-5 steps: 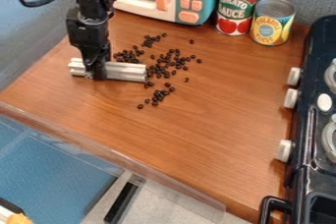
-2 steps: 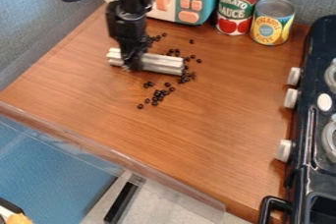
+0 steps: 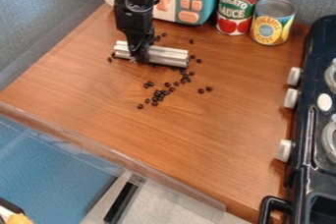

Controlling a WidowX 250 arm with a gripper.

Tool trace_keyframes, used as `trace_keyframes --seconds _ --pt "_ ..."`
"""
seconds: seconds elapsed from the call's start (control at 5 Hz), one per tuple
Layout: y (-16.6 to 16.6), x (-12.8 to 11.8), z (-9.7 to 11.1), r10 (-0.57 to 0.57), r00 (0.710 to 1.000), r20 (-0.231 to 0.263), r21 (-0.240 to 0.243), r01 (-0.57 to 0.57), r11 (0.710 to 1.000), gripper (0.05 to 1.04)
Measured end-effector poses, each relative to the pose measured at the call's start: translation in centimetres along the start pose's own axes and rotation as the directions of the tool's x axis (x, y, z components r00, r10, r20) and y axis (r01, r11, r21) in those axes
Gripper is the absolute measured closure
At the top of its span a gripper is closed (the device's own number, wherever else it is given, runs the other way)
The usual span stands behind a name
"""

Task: Sweep into pile

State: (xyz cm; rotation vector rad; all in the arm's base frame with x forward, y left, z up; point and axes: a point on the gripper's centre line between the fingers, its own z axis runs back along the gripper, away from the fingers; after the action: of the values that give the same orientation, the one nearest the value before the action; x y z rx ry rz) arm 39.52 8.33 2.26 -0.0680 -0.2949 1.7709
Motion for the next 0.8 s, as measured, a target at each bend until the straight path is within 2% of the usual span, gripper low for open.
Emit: trace_keyframes --seconds 0.2,0.4,0.6,0.8 --pt "-0.8 0.0 -0.1 0.01 1.0 -0.002 -0.005 -0.01 1.0 0.7" --pt "-0.4 0.4 0.2 0.036 0.999 -0.032 0.012 -0.035 0.999 0.7" --pt "0.2 1.0 4.9 0.061 0.994 -0.093 -0.044 -0.065 0.997 0.7" --pt "2.0 1.0 9.5 0.073 0.985 -0.16 -0.079 -0.086 0.993 0.7"
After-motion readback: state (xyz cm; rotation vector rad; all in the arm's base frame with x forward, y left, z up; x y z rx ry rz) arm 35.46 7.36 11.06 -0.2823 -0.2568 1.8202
